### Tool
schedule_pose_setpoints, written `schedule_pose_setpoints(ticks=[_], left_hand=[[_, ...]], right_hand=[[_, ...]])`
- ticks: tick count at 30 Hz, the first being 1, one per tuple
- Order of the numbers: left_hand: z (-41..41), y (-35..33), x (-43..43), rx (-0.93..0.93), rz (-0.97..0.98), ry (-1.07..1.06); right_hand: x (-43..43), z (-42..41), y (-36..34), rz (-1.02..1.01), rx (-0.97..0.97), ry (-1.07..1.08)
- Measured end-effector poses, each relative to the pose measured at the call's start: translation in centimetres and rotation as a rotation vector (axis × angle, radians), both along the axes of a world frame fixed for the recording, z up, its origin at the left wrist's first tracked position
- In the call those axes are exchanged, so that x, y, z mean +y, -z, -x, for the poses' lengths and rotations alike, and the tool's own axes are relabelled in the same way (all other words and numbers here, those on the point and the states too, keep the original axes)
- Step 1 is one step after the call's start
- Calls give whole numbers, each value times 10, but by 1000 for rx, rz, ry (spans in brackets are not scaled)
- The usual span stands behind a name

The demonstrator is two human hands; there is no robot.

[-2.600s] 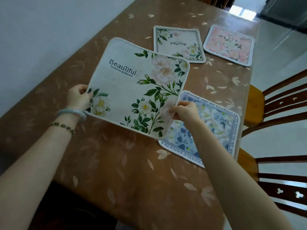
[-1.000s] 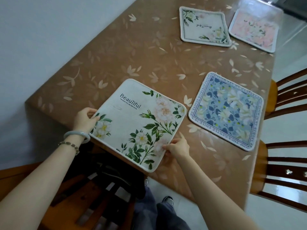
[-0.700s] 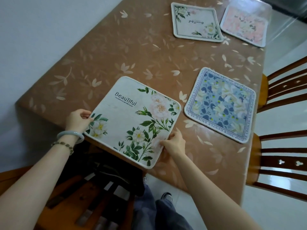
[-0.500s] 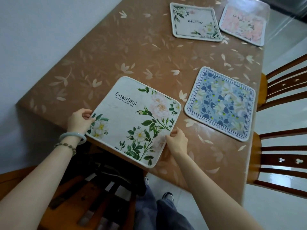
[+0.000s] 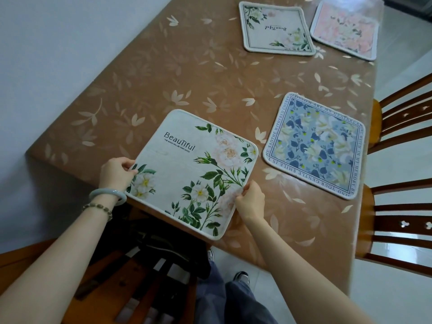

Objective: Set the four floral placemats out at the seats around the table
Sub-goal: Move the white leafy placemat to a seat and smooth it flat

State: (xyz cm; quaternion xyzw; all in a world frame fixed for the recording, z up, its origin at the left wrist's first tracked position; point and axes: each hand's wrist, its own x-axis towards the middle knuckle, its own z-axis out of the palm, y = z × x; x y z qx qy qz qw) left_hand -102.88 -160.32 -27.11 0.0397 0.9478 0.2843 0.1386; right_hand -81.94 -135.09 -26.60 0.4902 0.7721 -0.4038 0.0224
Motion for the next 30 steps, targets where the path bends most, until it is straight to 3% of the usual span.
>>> schedule_pose_setpoints(ticks=[16, 20, 26, 30], left_hand=[[17, -2, -3, -168, -17, -13], [21, -2, 14, -38, 122, 191], [38, -2, 95, 201, 159, 594], [59, 4, 142, 258, 372, 856]], right_hand=[[9, -1, 3, 105, 8, 79], [12, 5, 1, -35, 17, -12], [40, 64, -6, -359, -80, -385], [51, 110, 2, -351, -134, -544]])
